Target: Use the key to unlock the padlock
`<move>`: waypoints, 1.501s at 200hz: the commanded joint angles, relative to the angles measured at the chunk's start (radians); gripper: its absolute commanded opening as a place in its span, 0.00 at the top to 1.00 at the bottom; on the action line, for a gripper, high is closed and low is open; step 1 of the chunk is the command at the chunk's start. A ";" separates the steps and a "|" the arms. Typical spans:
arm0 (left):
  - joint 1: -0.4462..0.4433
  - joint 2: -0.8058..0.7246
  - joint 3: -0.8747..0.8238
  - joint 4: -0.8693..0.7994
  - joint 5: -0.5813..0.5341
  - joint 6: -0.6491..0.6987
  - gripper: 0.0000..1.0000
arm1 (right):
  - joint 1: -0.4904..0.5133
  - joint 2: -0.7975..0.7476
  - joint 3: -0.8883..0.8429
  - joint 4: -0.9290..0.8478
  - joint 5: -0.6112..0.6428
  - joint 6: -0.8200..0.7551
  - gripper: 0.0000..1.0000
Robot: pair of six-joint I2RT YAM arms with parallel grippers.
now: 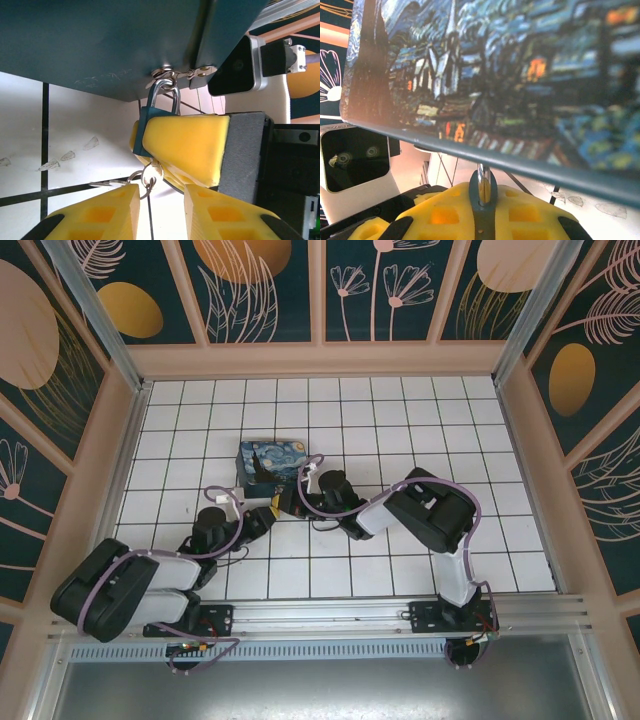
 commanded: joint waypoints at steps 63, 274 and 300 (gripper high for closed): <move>-0.011 0.051 0.047 0.080 -0.011 0.000 0.71 | 0.005 0.031 -0.017 0.055 -0.036 0.034 1.00; -0.220 0.062 0.447 -0.899 -0.508 0.474 1.00 | 0.038 0.066 0.051 -0.122 0.038 0.135 1.00; -0.233 0.068 0.464 -0.913 -0.537 0.484 1.00 | 0.037 0.064 0.041 -0.109 0.039 0.140 1.00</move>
